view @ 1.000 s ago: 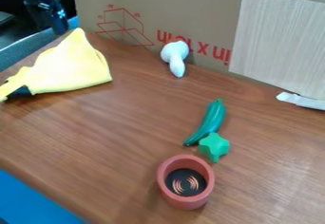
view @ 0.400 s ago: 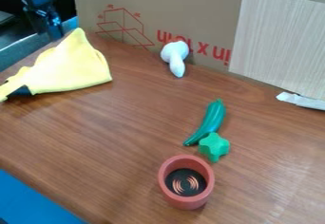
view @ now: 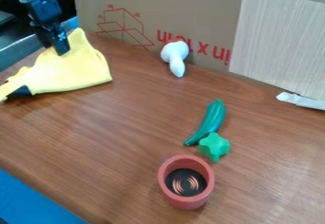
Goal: Move the cloth from left to right
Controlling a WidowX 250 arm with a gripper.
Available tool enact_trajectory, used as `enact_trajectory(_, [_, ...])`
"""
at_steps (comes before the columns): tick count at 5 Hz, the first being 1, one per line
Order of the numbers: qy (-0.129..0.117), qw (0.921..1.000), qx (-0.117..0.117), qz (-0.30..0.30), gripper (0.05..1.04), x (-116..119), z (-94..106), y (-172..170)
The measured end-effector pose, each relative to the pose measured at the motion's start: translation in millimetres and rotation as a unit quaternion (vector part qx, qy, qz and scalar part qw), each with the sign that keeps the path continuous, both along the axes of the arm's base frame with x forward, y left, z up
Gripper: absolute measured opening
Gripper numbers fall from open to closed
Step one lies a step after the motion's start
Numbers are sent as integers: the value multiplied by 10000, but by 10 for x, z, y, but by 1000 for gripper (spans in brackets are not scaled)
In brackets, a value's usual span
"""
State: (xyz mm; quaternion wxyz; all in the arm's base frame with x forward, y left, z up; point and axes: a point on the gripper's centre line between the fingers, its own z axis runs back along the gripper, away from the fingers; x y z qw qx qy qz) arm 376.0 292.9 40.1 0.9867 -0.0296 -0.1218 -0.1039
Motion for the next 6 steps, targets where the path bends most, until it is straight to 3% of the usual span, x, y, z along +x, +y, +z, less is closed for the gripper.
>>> enact_trajectory(1, [-320, 9994, 107, -95, 1001, 40, 14, -16])
enact_trajectory(2, [-401, 9989, 221, -67, 1001, 23, -33, 1])
enact_trajectory(4, [-382, 9990, 205, 148, 952, 26, -34, 10])
enact_trajectory(5, [-398, 9983, 65, 409, 675, 17, -95, -19])
enact_trajectory(6, [-388, 9979, 84, 506, 378, 15, -97, -5])
